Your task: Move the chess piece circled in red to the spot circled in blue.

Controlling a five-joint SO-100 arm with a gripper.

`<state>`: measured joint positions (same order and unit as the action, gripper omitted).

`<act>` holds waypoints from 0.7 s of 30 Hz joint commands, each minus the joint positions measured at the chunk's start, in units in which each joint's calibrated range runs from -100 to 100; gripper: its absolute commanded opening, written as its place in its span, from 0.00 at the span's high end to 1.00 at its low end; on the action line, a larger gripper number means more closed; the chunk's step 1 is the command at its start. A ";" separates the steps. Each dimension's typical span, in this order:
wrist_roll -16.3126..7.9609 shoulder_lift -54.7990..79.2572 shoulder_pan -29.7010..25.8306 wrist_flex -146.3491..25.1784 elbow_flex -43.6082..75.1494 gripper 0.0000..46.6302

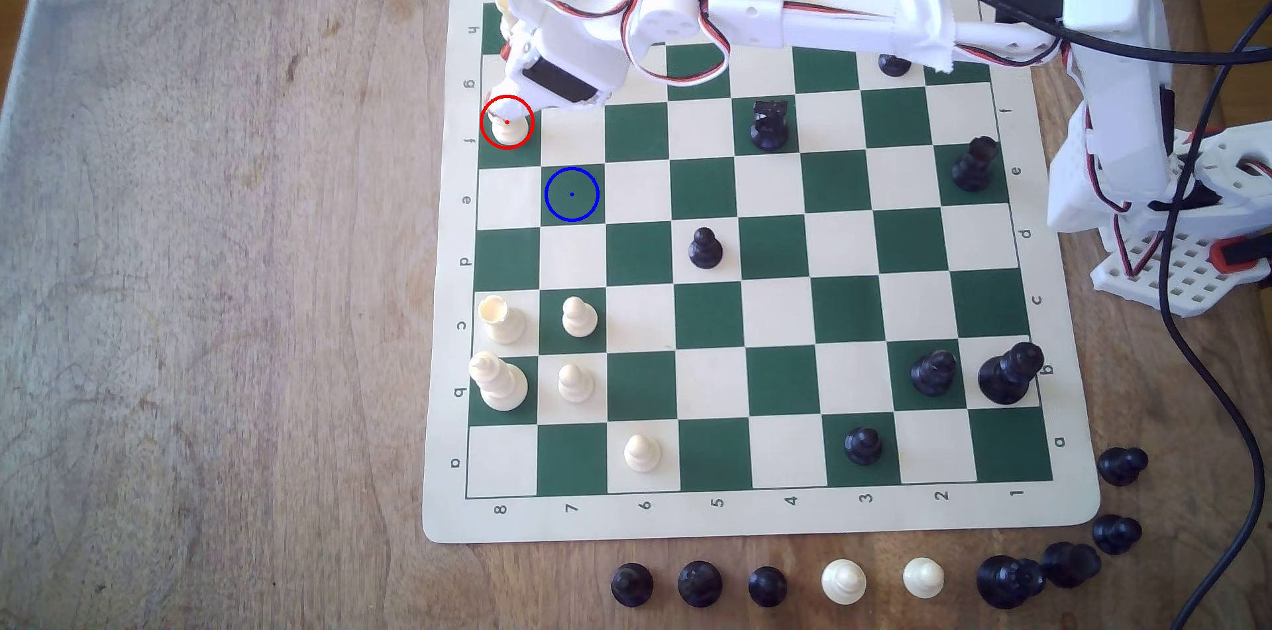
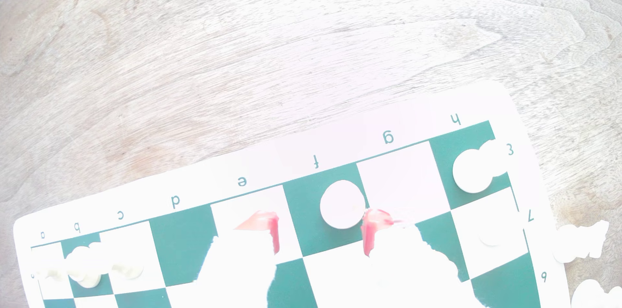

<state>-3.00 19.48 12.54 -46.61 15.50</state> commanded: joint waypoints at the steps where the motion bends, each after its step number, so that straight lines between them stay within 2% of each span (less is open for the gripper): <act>1: 0.10 -0.38 -0.14 0.18 6.53 0.70; 7: 0.24 2.17 0.25 0.34 7.89 0.69; 10: 0.00 3.27 0.41 1.08 8.16 0.65; 21: 0.29 7.60 0.96 3.78 9.25 0.65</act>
<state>-3.00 28.11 13.42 -44.46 19.93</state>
